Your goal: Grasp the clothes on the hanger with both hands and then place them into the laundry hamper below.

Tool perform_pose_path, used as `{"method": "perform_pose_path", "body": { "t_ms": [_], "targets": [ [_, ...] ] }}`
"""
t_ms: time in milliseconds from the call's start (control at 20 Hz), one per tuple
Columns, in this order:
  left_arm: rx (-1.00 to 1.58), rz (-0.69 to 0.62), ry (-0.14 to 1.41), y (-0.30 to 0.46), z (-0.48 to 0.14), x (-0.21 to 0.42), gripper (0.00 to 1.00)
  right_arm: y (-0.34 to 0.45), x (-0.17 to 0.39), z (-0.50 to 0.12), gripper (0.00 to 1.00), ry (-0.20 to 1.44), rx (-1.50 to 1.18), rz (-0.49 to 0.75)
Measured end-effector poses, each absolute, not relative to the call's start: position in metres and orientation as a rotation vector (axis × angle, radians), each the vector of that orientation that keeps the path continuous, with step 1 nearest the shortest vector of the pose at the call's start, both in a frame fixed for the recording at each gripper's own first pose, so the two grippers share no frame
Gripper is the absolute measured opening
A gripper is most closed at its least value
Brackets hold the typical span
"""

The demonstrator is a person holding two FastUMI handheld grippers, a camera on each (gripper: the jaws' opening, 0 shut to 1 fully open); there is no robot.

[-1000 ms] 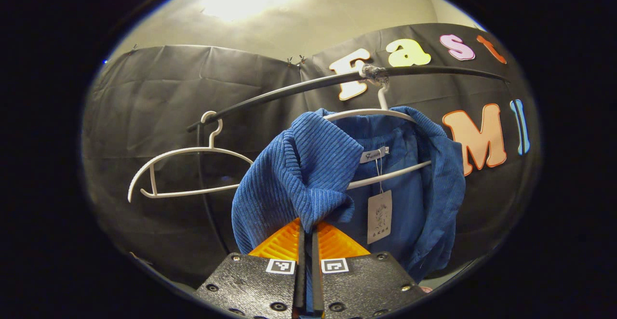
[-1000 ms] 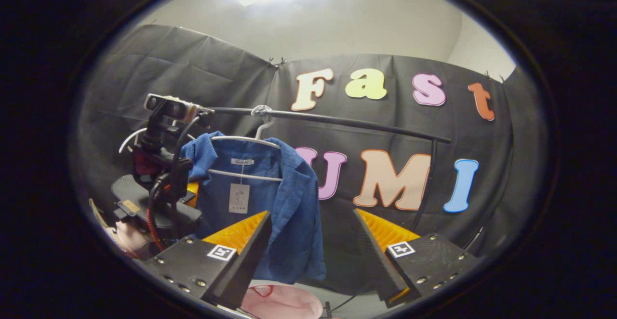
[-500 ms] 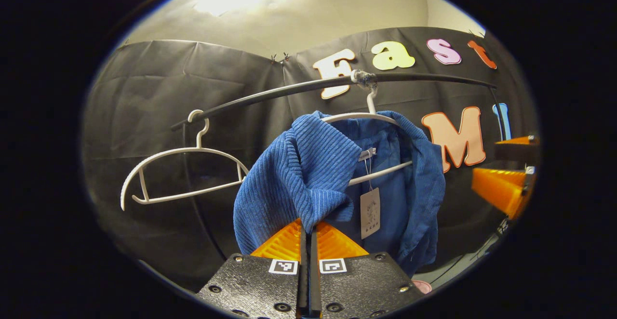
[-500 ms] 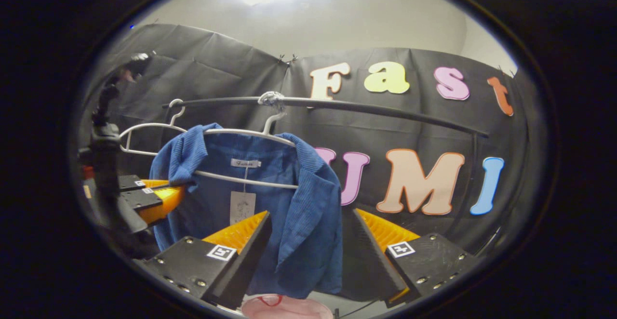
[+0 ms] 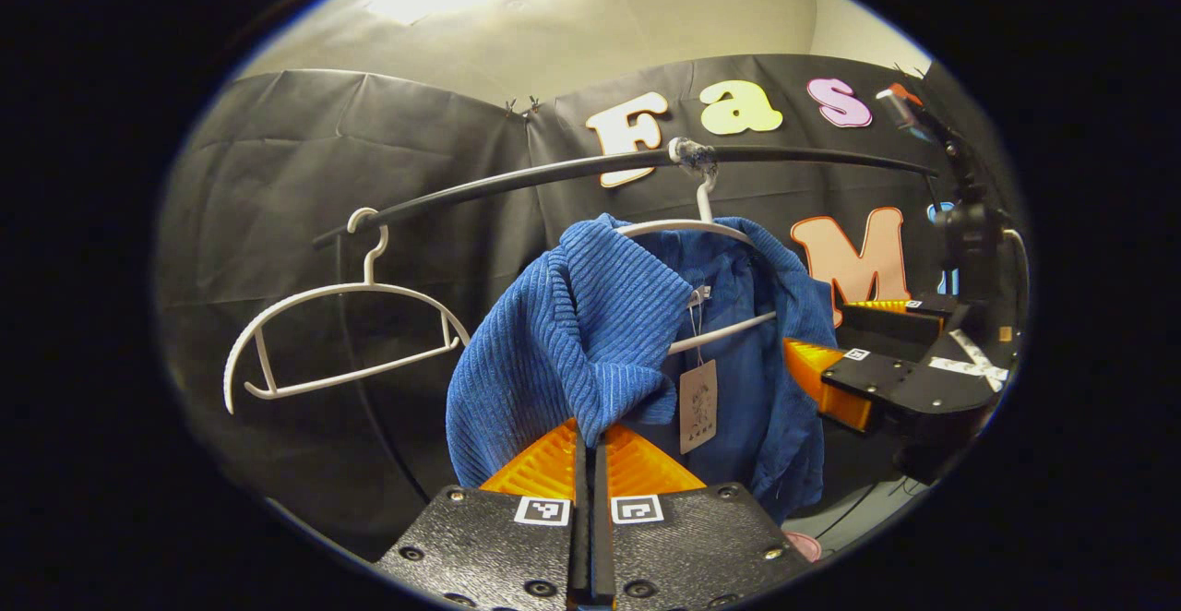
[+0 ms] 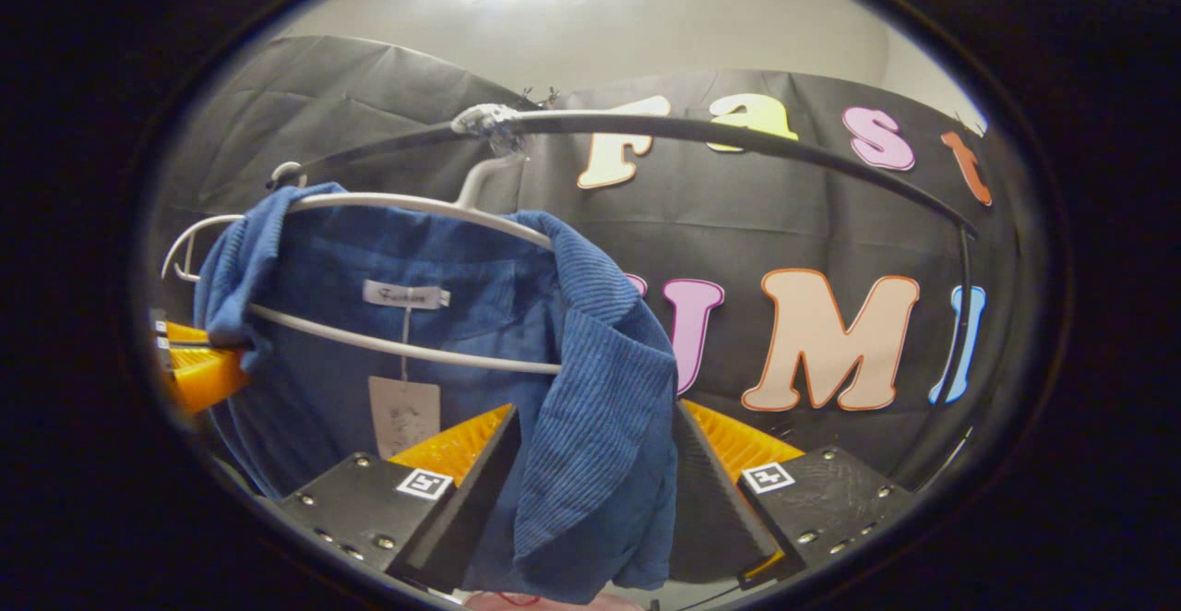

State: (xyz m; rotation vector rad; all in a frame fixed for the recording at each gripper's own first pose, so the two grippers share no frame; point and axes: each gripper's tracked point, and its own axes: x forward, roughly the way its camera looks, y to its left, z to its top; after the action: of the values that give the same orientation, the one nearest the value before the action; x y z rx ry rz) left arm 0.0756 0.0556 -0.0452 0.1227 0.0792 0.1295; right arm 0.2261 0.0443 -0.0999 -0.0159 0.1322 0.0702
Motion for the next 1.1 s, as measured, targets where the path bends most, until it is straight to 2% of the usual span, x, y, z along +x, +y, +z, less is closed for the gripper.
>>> {"method": "perform_pose_path", "body": {
  "t_ms": [50, 100, 200, 300, 400, 450, 600, 650, 700, 750, 800, 900, 950, 1000, 1100],
  "targets": [
    [0.122, 0.123, 0.080, 0.055, -0.045, 0.076, 0.03, 0.045, 0.231, -0.105, 1.00, 0.138, -0.011, 0.068],
    [0.121, 0.117, 0.081, 0.054, -0.044, 0.074, 0.03, 0.045, 0.237, -0.109, 0.94, 0.146, -0.001, 0.066],
    [0.114, 0.106, 0.086, 0.053, -0.045, 0.074, 0.03, 0.045, 0.244, -0.117, 1.00, 0.163, 0.022, 0.071],
    [0.105, 0.101, 0.092, 0.053, -0.044, 0.073, 0.02, 0.046, 0.249, -0.123, 0.94, 0.177, 0.038, 0.073],
    [0.095, 0.101, 0.098, 0.054, -0.043, 0.071, 0.03, 0.046, 0.255, -0.127, 0.72, 0.195, 0.046, 0.079],
    [0.094, 0.101, 0.099, 0.054, -0.042, 0.071, 0.03, 0.045, 0.257, -0.129, 0.67, 0.202, 0.043, 0.069],
    [0.098, 0.100, 0.101, 0.055, -0.038, 0.066, 0.02, 0.045, 0.262, -0.131, 0.23, 0.223, 0.044, 0.073],
    [0.101, 0.098, 0.102, 0.054, -0.036, 0.064, 0.03, 0.044, 0.260, -0.130, 0.12, 0.235, 0.036, 0.071],
    [0.103, 0.094, 0.104, 0.054, -0.035, 0.062, 0.03, 0.036, 0.250, -0.121, 0.19, 0.237, 0.028, 0.047],
    [0.101, 0.088, 0.105, 0.053, -0.032, 0.061, 0.03, 0.039, 0.258, -0.125, 0.00, 0.240, 0.030, 0.050],
    [0.097, 0.084, 0.107, 0.052, -0.030, 0.058, 0.03, 0.036, 0.260, -0.124, 0.05, 0.242, 0.030, 0.043],
    [0.083, 0.076, 0.106, 0.051, -0.023, 0.053, 0.03, 0.029, 0.261, -0.118, 0.04, 0.235, 0.030, 0.030],
    [0.076, 0.075, 0.106, 0.051, -0.018, 0.051, 0.03, 0.025, 0.261, -0.115, 0.00, 0.228, 0.030, 0.022],
    [0.068, 0.076, 0.102, 0.052, -0.014, 0.048, 0.03, 0.021, 0.262, -0.110, 0.05, 0.221, 0.030, 0.016],
    [0.058, 0.083, 0.091, 0.053, -0.003, 0.044, 0.03, 0.012, 0.265, -0.101, 0.05, 0.201, 0.025, 0.005]
  ]
}}
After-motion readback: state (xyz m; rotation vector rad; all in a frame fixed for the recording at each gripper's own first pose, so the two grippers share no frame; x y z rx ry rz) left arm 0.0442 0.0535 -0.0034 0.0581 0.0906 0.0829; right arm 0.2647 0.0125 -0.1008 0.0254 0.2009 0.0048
